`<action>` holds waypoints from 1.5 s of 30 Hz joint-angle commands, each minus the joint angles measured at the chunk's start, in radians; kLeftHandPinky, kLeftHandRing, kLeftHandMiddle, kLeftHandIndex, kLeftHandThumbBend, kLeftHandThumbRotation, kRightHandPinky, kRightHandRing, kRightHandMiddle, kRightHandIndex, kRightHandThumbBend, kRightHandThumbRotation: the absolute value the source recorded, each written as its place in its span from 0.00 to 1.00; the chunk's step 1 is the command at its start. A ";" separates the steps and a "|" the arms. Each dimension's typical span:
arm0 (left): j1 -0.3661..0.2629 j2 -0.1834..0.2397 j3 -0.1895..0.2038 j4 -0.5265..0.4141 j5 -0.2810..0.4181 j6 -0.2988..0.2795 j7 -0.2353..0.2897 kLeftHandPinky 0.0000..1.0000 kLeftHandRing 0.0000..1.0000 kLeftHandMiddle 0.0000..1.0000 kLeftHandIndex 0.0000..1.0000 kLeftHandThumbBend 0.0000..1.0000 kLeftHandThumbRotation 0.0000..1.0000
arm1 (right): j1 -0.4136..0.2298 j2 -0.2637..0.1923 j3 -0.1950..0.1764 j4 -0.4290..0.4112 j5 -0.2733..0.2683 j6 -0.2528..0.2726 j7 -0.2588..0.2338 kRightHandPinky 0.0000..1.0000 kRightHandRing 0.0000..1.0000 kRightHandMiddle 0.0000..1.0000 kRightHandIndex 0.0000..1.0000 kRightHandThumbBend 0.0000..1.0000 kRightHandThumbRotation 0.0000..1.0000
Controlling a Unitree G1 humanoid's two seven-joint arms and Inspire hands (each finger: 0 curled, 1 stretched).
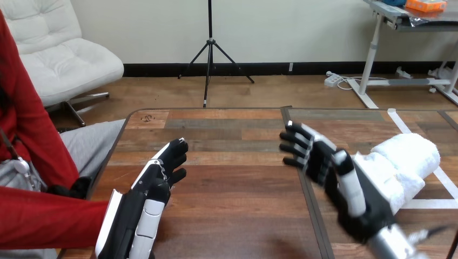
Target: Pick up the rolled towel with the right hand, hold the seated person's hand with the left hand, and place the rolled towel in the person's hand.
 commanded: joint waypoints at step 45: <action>-0.055 -0.045 0.003 -0.034 0.018 -0.031 0.036 0.82 0.89 0.88 0.84 0.74 0.99 | -0.777 -0.470 0.017 0.778 -0.380 -0.510 0.057 0.83 0.93 0.95 0.99 1.00 1.00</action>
